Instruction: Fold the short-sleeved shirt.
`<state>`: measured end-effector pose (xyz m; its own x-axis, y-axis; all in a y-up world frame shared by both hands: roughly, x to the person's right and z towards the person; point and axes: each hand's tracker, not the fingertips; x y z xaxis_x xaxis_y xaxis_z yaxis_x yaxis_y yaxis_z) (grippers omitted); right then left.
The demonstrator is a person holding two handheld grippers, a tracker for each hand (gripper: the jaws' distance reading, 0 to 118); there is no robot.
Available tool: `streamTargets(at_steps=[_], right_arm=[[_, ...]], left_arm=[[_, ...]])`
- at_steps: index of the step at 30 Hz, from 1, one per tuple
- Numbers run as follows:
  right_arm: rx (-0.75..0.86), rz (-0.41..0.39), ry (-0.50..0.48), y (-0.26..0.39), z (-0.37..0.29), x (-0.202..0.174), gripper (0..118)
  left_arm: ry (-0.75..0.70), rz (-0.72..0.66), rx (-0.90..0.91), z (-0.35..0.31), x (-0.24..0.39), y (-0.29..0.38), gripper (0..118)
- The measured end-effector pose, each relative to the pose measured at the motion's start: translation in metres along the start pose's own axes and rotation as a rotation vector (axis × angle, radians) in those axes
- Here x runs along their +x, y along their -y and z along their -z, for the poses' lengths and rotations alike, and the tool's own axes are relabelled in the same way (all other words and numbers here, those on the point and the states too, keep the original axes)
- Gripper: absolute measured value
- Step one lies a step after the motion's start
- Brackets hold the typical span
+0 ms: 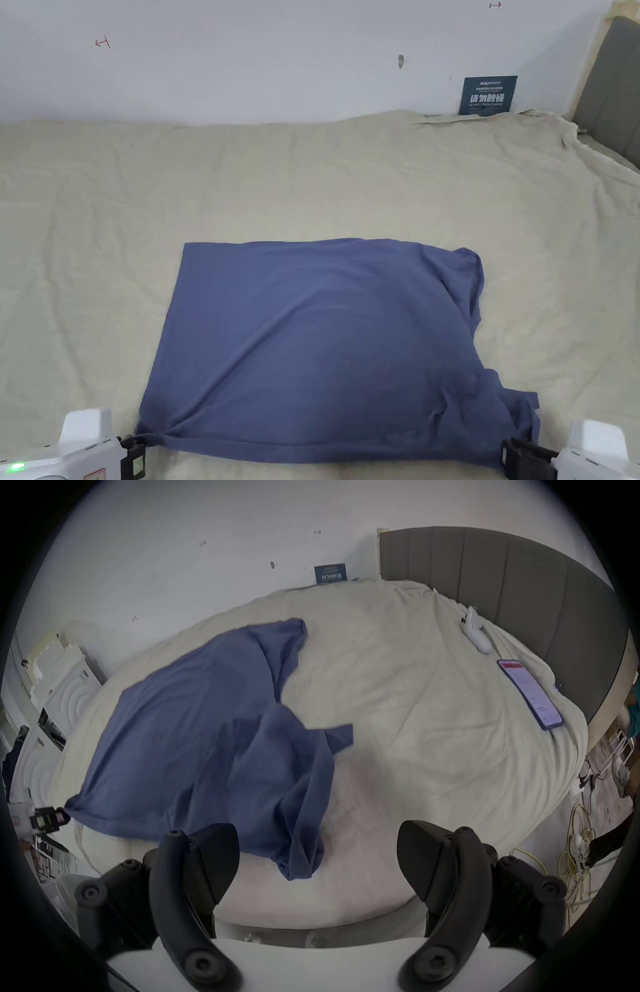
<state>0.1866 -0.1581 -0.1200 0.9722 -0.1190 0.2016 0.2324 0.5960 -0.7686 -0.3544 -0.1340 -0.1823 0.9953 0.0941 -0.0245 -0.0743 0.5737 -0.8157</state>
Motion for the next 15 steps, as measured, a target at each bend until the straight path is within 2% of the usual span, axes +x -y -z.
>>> streamTargets(at_steps=[2, 4, 5, 6, 7, 8, 15], right_arm=[[-0.025, -0.025, 0.004, 0.003, 0.007, -0.003, 95], [-0.029, -0.042, 0.001, 0.007, 0.014, -0.002, 80], [-0.032, -0.049, -0.002, 0.008, 0.017, -0.002, 66], [-0.035, -0.057, -0.007, 0.008, 0.019, -0.003, 42], [-0.034, -0.062, -0.01, 0.008, 0.02, -0.003, 25], [-0.032, -0.067, -0.012, 0.01, 0.022, -0.004, 14], [0.002, -0.13, -0.029, 0.008, 0.011, -0.013, 8]], left_arm=[[0.0, 0.001, 0.003, 0.0, 0.001, -0.001, 3], [0.0, 0.002, 0.002, 0.001, 0.001, -0.001, 3], [-0.003, 0.004, 0.001, 0.002, 0.001, -0.001, 3], [-0.004, 0.004, -0.001, 0.003, 0.001, -0.001, 3], [-0.004, 0.004, -0.002, 0.004, 0.001, -0.001, 3], [-0.004, 0.003, -0.003, 0.004, 0.001, -0.001, 3], [-0.005, -0.013, -0.003, 0.007, -0.002, -0.002, 3]])
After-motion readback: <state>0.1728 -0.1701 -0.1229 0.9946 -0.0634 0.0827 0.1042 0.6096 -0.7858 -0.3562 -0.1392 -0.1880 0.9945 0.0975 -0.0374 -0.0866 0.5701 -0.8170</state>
